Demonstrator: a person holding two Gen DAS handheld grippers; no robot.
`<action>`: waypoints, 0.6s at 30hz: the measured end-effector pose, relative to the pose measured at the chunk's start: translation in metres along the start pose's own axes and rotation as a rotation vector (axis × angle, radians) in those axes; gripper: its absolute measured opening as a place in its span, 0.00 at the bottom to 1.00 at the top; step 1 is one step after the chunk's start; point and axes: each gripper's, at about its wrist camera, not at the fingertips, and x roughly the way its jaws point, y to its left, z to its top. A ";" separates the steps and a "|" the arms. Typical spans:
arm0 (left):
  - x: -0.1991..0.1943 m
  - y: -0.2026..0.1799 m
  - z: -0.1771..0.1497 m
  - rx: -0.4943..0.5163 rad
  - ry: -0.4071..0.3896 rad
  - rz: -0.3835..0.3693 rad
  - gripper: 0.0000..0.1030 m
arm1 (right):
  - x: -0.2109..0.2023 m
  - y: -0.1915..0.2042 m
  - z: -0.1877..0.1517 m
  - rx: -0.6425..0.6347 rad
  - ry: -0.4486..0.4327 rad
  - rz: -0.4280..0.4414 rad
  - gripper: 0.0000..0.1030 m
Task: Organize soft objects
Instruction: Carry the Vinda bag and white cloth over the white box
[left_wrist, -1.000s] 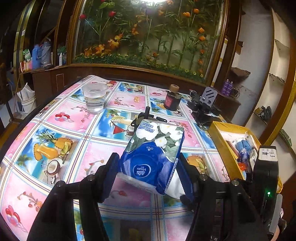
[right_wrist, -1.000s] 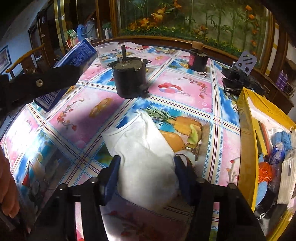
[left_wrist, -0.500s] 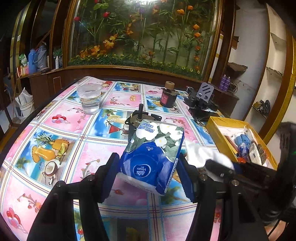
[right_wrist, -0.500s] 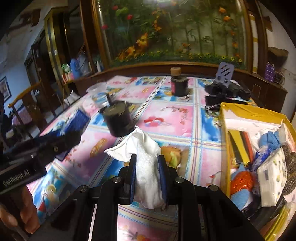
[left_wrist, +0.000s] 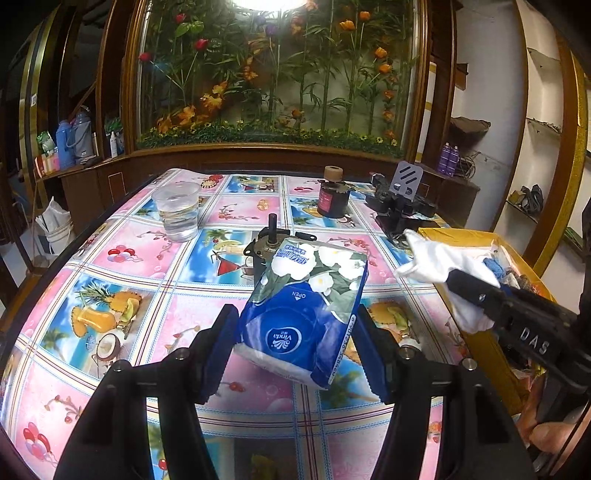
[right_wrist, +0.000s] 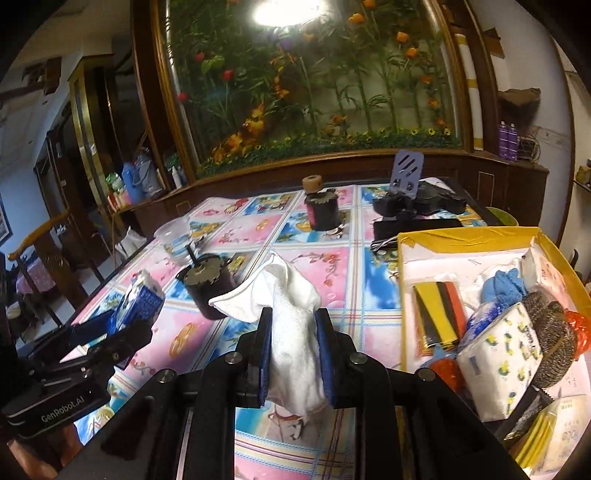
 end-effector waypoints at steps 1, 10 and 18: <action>0.000 -0.001 0.000 0.004 -0.002 0.003 0.59 | -0.001 -0.003 0.001 0.009 -0.004 -0.006 0.23; -0.002 -0.016 -0.001 0.041 -0.029 0.024 0.59 | -0.005 -0.013 0.004 0.052 -0.015 -0.002 0.23; 0.004 -0.052 -0.002 0.092 -0.035 0.021 0.59 | -0.018 -0.032 0.008 0.119 -0.055 0.001 0.23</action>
